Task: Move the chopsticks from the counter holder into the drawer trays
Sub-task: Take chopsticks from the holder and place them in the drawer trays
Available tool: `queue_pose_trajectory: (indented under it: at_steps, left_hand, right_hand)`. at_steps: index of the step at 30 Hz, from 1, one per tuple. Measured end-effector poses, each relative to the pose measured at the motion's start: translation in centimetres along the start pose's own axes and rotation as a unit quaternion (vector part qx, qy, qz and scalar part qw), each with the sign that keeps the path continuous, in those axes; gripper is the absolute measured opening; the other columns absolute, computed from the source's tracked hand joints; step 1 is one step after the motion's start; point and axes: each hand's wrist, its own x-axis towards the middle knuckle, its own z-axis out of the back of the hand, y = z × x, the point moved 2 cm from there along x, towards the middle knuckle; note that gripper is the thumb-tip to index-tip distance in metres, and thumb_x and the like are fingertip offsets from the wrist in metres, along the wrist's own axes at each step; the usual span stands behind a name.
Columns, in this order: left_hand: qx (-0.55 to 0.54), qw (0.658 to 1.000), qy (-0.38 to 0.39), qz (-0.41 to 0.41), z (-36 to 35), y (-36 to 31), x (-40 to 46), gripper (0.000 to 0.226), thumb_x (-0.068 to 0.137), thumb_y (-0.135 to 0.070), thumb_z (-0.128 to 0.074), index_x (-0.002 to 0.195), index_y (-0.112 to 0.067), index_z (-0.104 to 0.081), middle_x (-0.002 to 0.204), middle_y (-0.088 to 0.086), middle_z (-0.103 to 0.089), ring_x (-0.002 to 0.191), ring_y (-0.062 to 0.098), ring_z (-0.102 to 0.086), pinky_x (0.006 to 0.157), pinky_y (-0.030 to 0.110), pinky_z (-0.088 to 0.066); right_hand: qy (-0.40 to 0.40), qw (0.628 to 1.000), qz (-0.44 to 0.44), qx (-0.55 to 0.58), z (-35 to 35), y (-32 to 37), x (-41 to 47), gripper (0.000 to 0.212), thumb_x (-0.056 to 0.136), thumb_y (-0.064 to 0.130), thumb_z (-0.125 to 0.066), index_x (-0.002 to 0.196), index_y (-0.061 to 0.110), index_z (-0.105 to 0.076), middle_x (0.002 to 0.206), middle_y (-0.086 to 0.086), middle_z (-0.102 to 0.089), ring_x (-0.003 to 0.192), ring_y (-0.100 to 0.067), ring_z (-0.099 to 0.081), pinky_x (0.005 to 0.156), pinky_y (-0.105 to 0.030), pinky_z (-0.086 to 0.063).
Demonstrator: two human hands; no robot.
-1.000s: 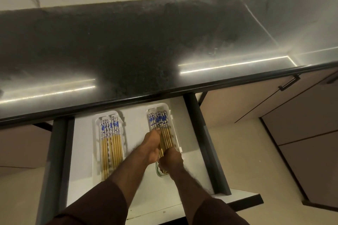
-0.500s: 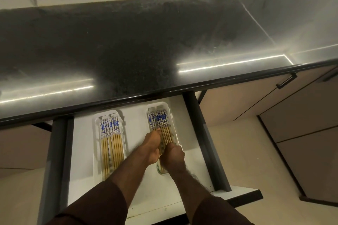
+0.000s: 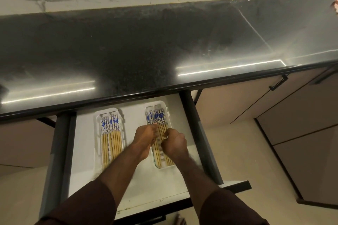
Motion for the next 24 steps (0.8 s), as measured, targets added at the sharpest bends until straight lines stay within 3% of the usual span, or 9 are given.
queue_pose_trajectory:
  at_steps: [4, 8, 18, 24]
  left_hand:
    - [0.033, 0.998, -0.022, -0.05, 1.2, -0.6, -2.2, 0.017, 0.095, -0.016, -0.052, 0.098, -0.013, -0.07, 0.1, 0.005, -0.073, 0.098, 0.022, -0.066, 0.087, 0.038, -0.05]
    - [0.042, 0.992, -0.057, -0.1, 2.7, -0.7, -4.8, 0.014, 0.096, -0.016, -0.054, 0.091, -0.018, -0.067, 0.096, -0.001, -0.07, 0.094, 0.018, -0.065, 0.086, 0.033, -0.048]
    - [0.035, 0.973, -0.146, -0.173, 7.3, -0.6, -12.8, 0.019, 0.094, -0.016, -0.059, 0.109, -0.011, -0.069, 0.109, 0.004, -0.067, 0.103, 0.024, -0.062, 0.099, 0.043, -0.048]
    - [0.041, 0.969, -0.147, -0.196, 10.7, 0.9, -15.3, 0.02, 0.092, -0.018, -0.061, 0.111, -0.019, -0.067, 0.114, 0.002, -0.067, 0.103, 0.023, -0.062, 0.098, 0.044, -0.049]
  right_hand:
    - [-0.012, 0.999, 0.029, 0.031, 1.7, 1.0, -1.2, 0.035, 0.093, 0.029, -0.065, 0.125, 0.015, -0.059, 0.115, -0.003, -0.07, 0.096, -0.021, -0.071, 0.081, -0.033, -0.057]
    - [-0.019, 0.996, 0.077, 0.037, 2.8, 2.1, -3.3, 0.041, 0.093, 0.024, -0.065, 0.132, 0.015, -0.055, 0.124, -0.004, -0.068, 0.103, -0.025, -0.07, 0.089, -0.043, -0.059]
    - [-0.055, 0.984, 0.164, 0.037, 5.4, 5.8, -9.8, 0.043, 0.093, 0.021, -0.065, 0.134, 0.015, -0.052, 0.129, -0.007, -0.063, 0.111, -0.026, -0.064, 0.093, -0.04, -0.054]
    - [-0.076, 0.979, 0.184, 0.036, 4.5, 7.4, -13.2, 0.043, 0.092, 0.026, -0.067, 0.132, 0.017, -0.053, 0.132, -0.005, -0.062, 0.115, -0.024, -0.061, 0.099, -0.038, -0.049]
